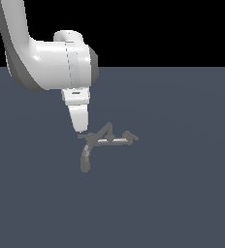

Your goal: Turn on the faucet by rotating a designated handle.

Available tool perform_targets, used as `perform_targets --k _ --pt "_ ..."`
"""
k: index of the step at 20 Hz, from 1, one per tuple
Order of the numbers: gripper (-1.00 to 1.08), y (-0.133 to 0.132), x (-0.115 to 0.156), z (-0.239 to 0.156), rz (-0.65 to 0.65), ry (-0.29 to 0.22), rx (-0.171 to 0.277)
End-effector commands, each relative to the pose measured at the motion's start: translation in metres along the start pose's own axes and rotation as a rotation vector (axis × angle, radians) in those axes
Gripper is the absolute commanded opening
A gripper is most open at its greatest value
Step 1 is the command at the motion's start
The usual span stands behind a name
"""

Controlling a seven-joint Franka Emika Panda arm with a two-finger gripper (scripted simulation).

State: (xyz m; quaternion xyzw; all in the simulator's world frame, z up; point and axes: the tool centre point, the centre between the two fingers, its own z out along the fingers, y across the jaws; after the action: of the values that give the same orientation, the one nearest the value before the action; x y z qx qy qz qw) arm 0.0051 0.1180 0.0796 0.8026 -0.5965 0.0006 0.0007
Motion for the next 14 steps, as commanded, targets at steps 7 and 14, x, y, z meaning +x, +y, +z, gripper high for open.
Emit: perform_targets --k 7,14 --pt "-1.0 -0.013 0.01 0.019 0.067 0.0 0.0" --pt "-1.0 -0.01 0.008 0.019 0.069 0.0 0.0"
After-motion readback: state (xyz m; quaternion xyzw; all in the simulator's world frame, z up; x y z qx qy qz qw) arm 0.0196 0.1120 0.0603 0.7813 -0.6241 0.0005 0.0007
